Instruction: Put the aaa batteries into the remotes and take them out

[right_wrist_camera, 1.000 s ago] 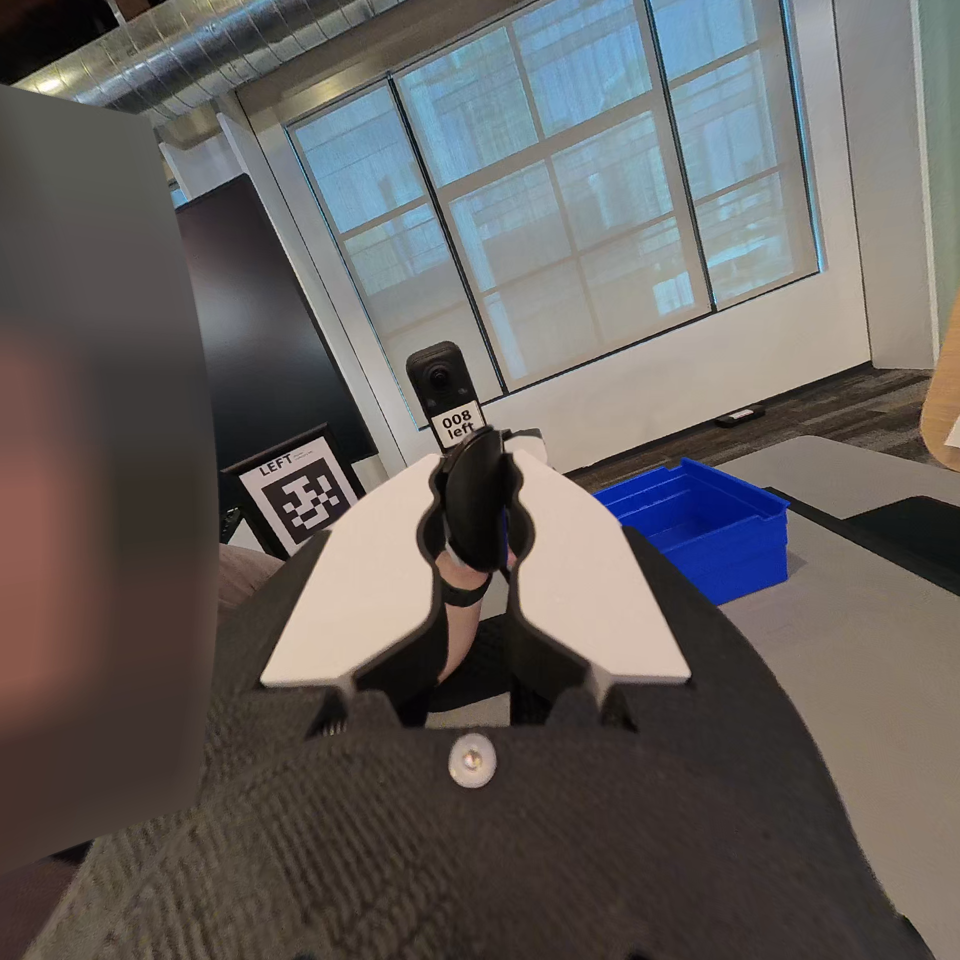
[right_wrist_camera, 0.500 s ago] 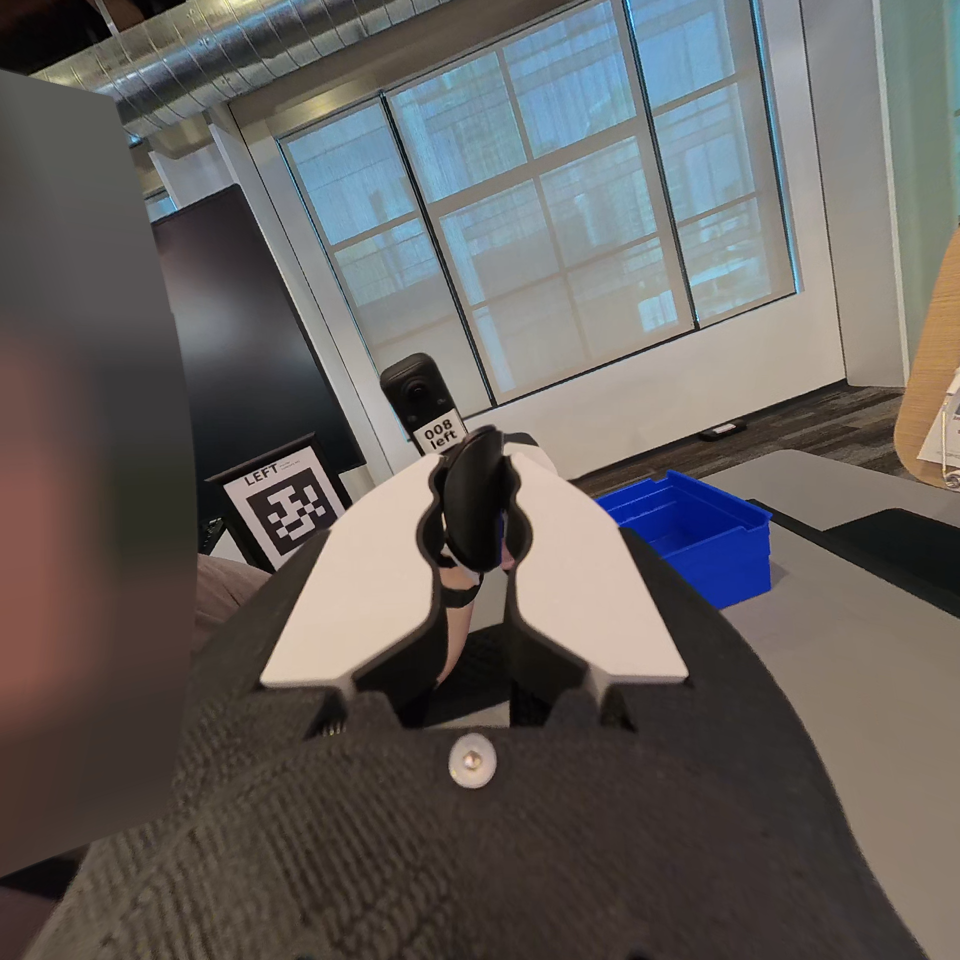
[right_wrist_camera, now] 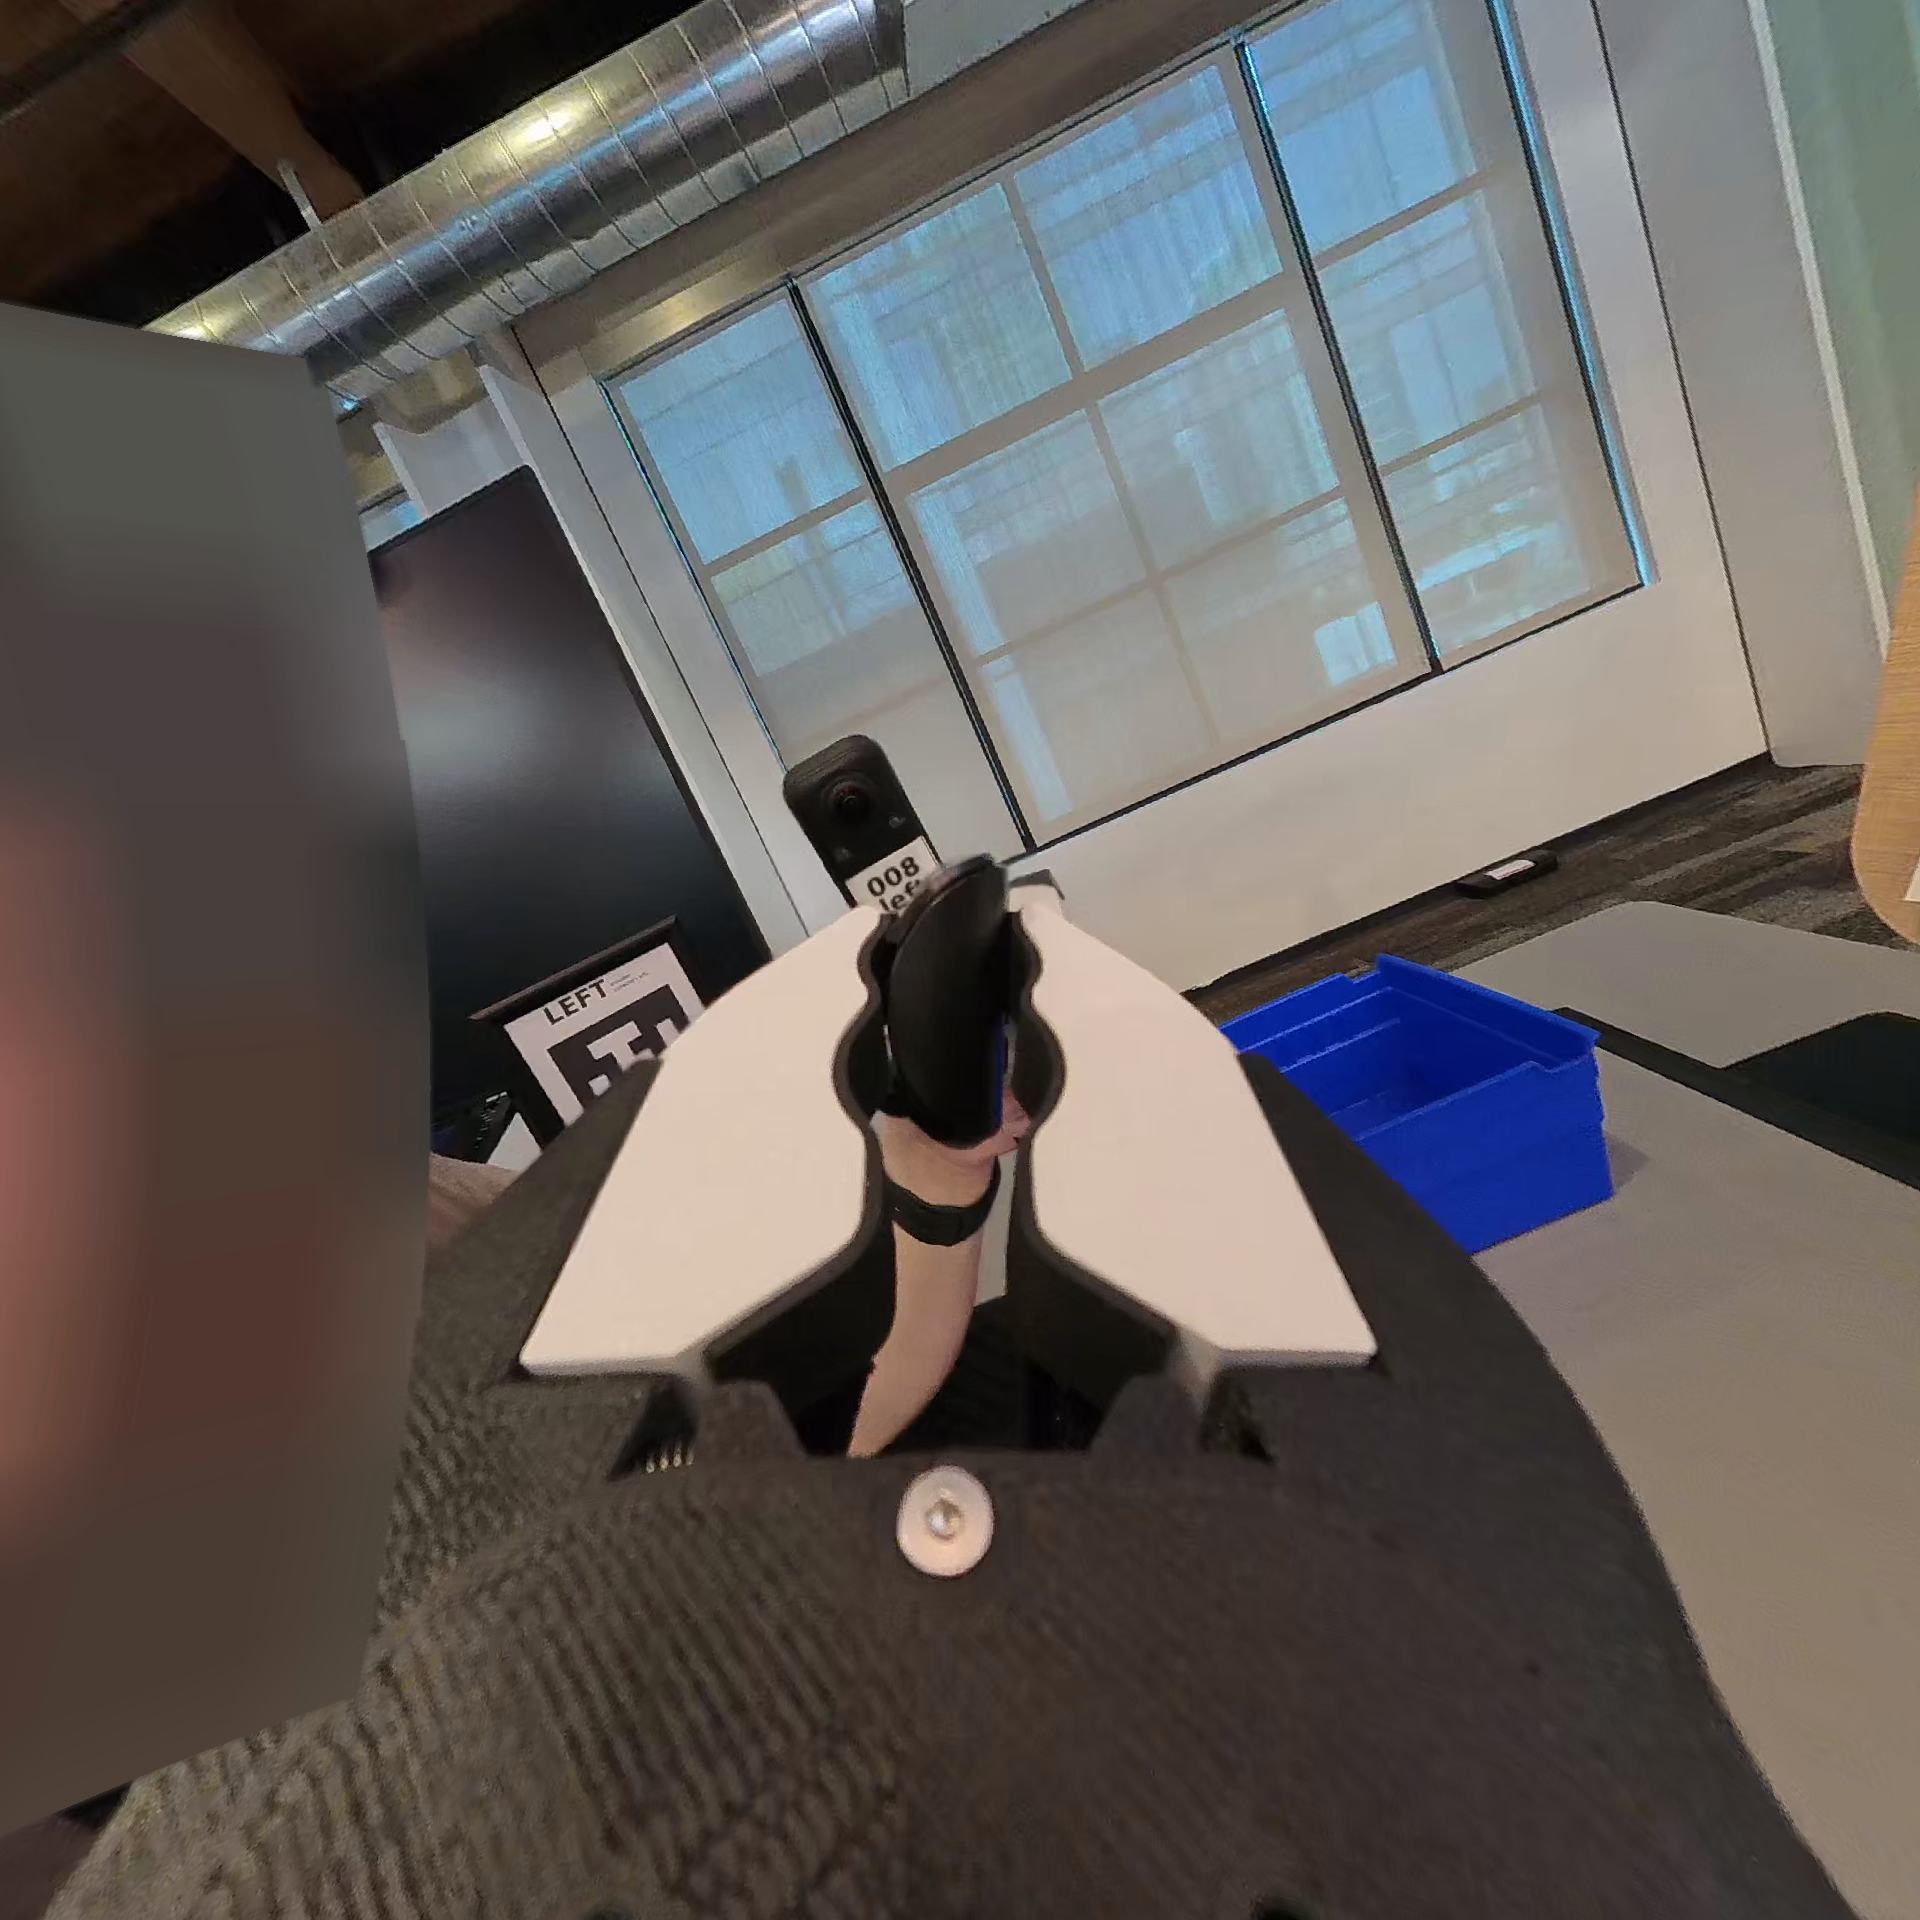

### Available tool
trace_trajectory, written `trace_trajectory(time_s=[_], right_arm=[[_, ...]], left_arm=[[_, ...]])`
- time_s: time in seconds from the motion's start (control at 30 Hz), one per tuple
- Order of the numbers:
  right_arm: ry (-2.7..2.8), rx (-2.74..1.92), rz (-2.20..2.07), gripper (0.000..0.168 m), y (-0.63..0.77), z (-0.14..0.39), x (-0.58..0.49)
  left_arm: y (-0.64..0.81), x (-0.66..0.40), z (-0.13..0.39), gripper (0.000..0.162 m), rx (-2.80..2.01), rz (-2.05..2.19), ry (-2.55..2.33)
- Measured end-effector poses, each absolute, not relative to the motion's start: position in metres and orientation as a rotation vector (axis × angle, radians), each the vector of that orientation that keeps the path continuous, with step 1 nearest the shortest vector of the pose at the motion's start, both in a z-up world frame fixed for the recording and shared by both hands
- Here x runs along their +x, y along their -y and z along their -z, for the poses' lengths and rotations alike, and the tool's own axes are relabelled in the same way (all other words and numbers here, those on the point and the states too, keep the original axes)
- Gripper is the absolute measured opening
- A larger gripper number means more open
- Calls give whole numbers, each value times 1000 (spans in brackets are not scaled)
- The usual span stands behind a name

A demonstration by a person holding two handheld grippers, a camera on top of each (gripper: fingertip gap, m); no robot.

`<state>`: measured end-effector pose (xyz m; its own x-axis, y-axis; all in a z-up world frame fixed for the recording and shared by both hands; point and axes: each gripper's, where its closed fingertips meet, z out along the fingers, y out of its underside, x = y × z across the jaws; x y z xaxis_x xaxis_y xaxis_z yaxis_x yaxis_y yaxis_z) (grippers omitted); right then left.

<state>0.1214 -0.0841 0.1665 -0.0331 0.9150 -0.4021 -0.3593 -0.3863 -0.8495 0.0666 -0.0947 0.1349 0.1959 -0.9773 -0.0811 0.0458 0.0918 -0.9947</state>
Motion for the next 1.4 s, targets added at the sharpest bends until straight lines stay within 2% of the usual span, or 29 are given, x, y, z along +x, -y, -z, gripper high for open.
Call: trace_trajectory(time_s=[0.3,0.77,1.03,1.07,1.13,1.4], right_arm=[[680,-1197,-1607,21,84,-169,123],[713,-1171,-1590,21,89,-170,119],[673,-1124,-1624,22,91,-177,120],[649,-1109,-1643,25,91,-179,120],[594,-1096,-1671,43,89,-183,119],[379,-1094,-1657,42,73,-175,123]], left_arm=[[95,69,-135,30,-1202,1055,-1049],[102,67,-143,36,-1143,1114,-1055],[101,68,-149,30,-1138,1077,-993],[101,67,-152,30,-1128,1089,-973],[99,65,-155,30,-1115,1127,-937],[93,56,-166,30,-1038,945,-844]])
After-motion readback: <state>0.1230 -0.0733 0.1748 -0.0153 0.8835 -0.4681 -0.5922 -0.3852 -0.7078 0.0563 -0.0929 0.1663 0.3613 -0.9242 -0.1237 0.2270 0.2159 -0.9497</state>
